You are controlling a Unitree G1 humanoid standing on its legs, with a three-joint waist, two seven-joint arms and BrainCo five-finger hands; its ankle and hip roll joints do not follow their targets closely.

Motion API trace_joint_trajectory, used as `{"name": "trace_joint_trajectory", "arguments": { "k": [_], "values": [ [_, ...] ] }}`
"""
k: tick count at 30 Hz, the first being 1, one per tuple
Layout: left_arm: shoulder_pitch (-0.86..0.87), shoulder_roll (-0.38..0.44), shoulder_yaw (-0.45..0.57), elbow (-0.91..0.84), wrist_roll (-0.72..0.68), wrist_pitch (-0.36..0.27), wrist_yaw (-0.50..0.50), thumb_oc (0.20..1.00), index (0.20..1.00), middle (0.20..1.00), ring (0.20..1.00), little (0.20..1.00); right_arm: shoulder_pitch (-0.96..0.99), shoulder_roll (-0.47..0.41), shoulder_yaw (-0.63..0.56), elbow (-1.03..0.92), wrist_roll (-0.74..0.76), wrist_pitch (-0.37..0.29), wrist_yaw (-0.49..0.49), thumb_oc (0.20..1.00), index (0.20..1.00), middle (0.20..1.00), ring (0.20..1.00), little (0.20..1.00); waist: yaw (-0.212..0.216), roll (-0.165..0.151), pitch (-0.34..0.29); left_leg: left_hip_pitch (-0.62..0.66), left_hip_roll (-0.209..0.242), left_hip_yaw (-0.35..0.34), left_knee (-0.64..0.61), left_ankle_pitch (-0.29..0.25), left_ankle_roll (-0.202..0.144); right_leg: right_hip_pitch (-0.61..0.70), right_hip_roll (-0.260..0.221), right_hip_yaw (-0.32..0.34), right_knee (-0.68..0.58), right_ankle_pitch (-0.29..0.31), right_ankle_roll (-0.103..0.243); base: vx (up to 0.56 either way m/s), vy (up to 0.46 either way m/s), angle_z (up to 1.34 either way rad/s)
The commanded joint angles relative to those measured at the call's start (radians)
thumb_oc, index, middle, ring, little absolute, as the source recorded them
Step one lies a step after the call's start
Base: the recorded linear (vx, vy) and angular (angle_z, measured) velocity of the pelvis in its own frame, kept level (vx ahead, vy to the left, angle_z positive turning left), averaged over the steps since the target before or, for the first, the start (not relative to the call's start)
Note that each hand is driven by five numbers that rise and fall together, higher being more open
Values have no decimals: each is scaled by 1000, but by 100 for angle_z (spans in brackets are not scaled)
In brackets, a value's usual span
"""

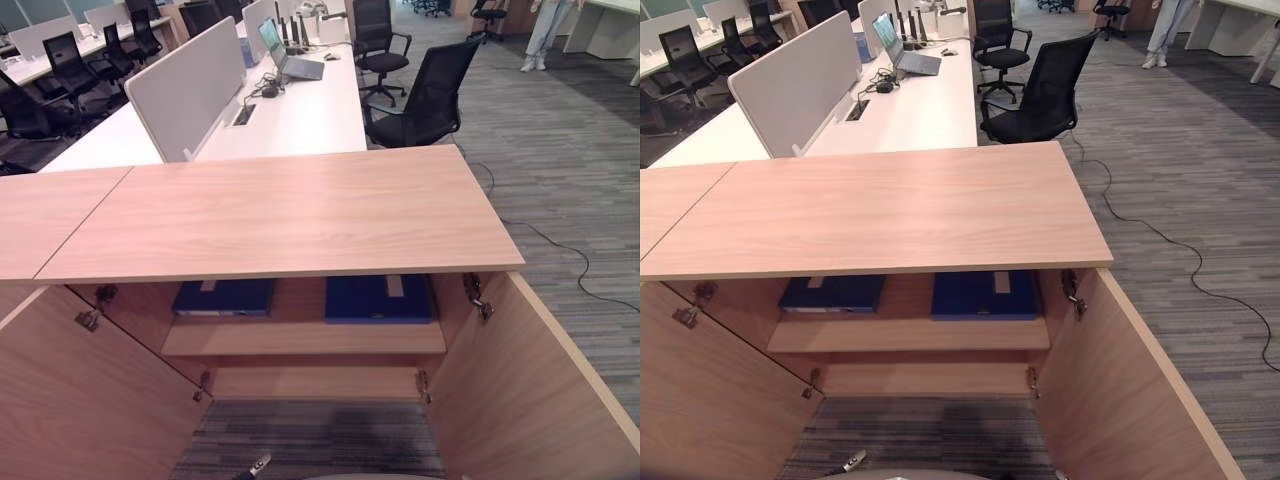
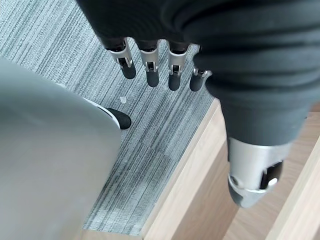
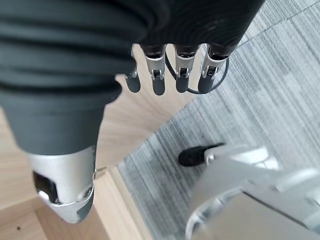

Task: Put the empty folder in the office cabinet

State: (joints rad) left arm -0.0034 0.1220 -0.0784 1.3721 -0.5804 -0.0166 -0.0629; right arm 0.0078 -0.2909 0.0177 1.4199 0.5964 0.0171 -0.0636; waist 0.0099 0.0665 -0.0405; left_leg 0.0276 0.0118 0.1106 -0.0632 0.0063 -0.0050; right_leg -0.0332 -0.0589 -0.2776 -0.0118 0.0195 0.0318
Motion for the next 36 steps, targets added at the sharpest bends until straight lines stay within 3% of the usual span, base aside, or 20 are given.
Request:
{"name": "trace_joint_trajectory", "arguments": {
  "k": [1, 5, 6, 10, 11, 12, 15, 17, 21, 36],
  "values": [
    [-38, -3, 5, 43, 37, -28, -14, 1000, 1000, 1000, 1000, 1000, -75, 6, -17, 98, -40, 14, 10, 1000, 1000, 1000, 1000, 1000, 17, -50, 6, 1, -115, -78, -24, -53, 45, -52, -68, 42, 14, 62, 106, -82, 67, 10],
    [-46, 3, -10, 39, 44, -27, -21, 1000, 1000, 1000, 1000, 1000, -98, -6, -11, 106, -63, 26, 19, 1000, 1000, 1000, 1000, 1000, 11, -38, 46, 1, -114, -91, -24, -45, 51, -95, -89, 46, 118, 34, 110, -102, 57, 9],
    [-52, 8, -23, 34, 43, -27, -24, 1000, 1000, 1000, 1000, 1000, -111, -13, -10, 117, -64, 33, 25, 1000, 1000, 1000, 1000, 1000, 3, -28, 61, 4, -109, -105, -24, -42, 56, -112, -85, 88, 188, -1, 106, -99, 42, 9],
    [-47, 22, -30, 39, 60, -17, -47, 1000, 1000, 1000, 1000, 1000, -123, -33, -7, 143, -88, 44, 49, 1000, 1000, 1000, 1000, 1000, 14, -26, 44, -5, -106, -109, -24, -39, 68, -93, -98, 143, 261, -52, 89, -32, -7, 21],
    [-48, 22, -30, 39, 60, -17, -47, 1000, 1000, 1000, 1000, 1000, -123, -33, -7, 143, -88, 44, 49, 1000, 1000, 1000, 1000, 1000, 15, -26, 42, -9, -105, -108, -24, -38, 68, -94, -97, 143, 257, -48, 89, 53, -78, 4],
    [-44, 24, -27, 47, 63, -15, -52, 1000, 1000, 1000, 1000, 1000, -130, -32, 0, 147, -97, 43, 46, 1000, 1000, 1000, 1000, 1000, 22, -50, 24, -6, -121, -109, -24, -46, 68, -36, -88, 177, 158, -43, 98, 40, -59, -3],
    [-36, 22, -21, 50, 66, -12, -54, 1000, 1000, 1000, 1000, 1000, -125, -21, 1, 143, -99, 42, 46, 1000, 1000, 1000, 1000, 1000, 28, -56, 9, -11, -122, -104, -24, -47, 68, -26, -82, 191, 113, -33, 102, 40, -59, -5],
    [-29, 15, -15, 54, 58, -10, -53, 1000, 1000, 1000, 1000, 1000, -127, -8, 12, 138, -91, 40, 43, 1000, 1000, 1000, 1000, 1000, 29, -56, -5, -15, -115, -105, -24, -43, 62, -15, -50, 234, 50, -10, 107, 21, -93, -14],
    [-33, 4, -25, 50, 75, -14, -50, 1000, 1000, 1000, 1000, 1000, -128, 3, 46, 119, -129, 35, 43, 1000, 1000, 1000, 1000, 1000, 22, -63, -31, -13, -99, -109, -24, -45, 48, 30, -32, 228, -29, 6, 98, 50, -83, -6],
    [-44, -15, -101, 3, 145, -41, -19, 1000, 1000, 1000, 1000, 1000, -148, 33, 104, 95, -162, 19, 31, 1000, 1000, 1000, 1000, 1000, 25, -75, -53, 7, -74, -110, -24, -50, 23, 76, -14, 202, -76, -7, 83, 19, -41, 2]
  ]
}}
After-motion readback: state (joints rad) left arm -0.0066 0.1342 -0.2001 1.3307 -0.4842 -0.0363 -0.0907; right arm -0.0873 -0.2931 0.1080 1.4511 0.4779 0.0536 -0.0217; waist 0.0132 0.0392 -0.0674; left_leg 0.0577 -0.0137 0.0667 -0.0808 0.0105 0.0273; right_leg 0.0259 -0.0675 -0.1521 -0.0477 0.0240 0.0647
